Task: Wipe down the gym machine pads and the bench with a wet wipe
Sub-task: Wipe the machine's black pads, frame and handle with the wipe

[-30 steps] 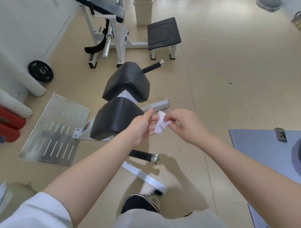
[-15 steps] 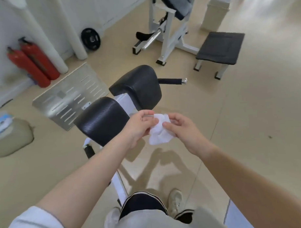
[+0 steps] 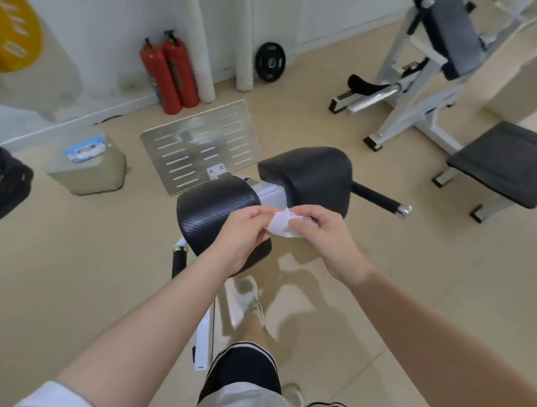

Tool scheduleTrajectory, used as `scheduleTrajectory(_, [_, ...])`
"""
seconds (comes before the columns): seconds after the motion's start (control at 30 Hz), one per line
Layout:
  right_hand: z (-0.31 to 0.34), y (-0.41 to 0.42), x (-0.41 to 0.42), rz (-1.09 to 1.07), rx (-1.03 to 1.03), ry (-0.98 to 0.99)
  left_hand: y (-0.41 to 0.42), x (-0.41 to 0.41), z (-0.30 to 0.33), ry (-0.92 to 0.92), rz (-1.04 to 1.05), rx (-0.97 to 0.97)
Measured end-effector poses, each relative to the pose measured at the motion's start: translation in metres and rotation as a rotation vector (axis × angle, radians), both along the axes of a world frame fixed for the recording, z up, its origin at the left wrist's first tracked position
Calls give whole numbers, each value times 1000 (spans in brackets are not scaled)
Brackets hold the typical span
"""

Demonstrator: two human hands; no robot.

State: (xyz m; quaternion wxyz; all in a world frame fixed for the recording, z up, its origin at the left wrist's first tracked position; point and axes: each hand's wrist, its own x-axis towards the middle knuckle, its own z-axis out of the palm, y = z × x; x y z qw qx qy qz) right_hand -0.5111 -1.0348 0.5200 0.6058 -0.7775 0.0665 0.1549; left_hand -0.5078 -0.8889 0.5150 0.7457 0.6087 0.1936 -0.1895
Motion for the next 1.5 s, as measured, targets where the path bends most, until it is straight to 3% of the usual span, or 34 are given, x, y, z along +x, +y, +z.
scheduleTrajectory(0.1, [-7,26,49,194,-362,-197,29,41,-4,3,4,25])
scheduleTrajectory(0.2, [-12,63,103,323,-596,-316,66,82,-9,44,15,7])
scheduleTrajectory(0.3, [-20,108,149,450,-596,-392,105,115,-14,69,101,-40])
scheduleTrajectory(0.43, [-34,163,188,541,-584,-351,152,145,-29,66,221,-99])
scheduleTrajectory(0.53, [-62,195,215,588,-529,-313,179,155,-57,129,317,76])
scheduleTrajectory(0.63, [-94,223,243,752,-607,-210,203,149,-96,308,188,405])
scheduleTrajectory(0.77, [-131,268,258,1046,-637,-91,213,131,-132,525,-2,318])
scheduleTrajectory(0.93, [-167,293,239,1456,-726,-105,204,122,-154,523,68,253])
scheduleTrajectory(1.07, [-190,284,253,1403,-811,-110,206,117,-157,485,135,126])
scheduleTrajectory(1.3, [-197,226,296,940,-1056,67,207,117,-158,482,199,42])
scheduleTrajectory(1.37, [-197,246,282,960,-1005,56,207,117,-156,497,225,27])
scheduleTrajectory(1.5, [-191,291,232,1203,-791,-10,203,115,-155,474,275,-6])
